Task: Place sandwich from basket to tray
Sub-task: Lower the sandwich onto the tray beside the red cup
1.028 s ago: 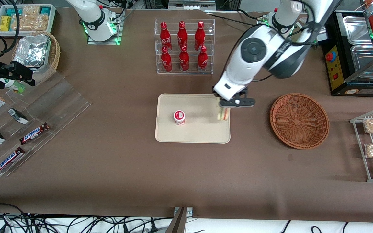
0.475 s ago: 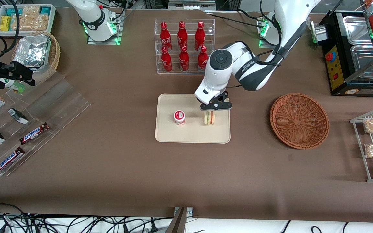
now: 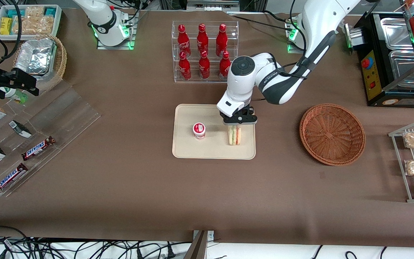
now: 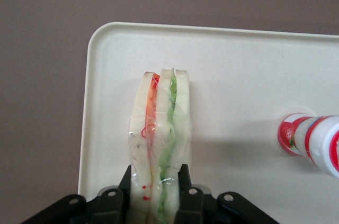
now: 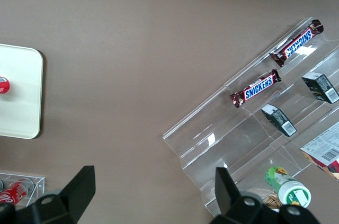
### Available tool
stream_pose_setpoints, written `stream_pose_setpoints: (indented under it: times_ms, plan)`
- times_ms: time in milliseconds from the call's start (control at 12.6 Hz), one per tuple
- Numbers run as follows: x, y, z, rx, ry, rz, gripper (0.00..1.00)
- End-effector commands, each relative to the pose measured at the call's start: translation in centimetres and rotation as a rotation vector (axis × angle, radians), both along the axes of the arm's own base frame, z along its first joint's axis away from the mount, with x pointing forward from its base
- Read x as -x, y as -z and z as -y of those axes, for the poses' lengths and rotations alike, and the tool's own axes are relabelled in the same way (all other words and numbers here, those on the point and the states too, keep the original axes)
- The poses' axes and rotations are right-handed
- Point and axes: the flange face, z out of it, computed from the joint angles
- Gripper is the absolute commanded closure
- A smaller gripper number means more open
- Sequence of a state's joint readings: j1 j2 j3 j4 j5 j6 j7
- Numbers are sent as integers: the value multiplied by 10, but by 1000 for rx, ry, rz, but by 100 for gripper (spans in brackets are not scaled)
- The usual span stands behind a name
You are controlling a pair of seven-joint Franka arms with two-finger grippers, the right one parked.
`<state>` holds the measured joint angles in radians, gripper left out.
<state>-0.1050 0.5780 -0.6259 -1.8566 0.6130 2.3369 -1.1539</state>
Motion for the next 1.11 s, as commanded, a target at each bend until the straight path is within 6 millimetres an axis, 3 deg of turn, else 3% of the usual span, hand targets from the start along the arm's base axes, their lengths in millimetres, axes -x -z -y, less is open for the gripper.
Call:
stream_pose_setpoints:
  times_ms: [0, 633, 791, 870, 1028]
  plan:
    - [2, 10, 2, -11, -20, 41, 65]
    - [5, 25, 7, -28, -17, 58, 65]
    - [6, 26, 7, -29, -13, 56, 55]
    - [5, 26, 7, -28, -15, 57, 43]
    - [6, 26, 8, -29, -14, 55, 8]
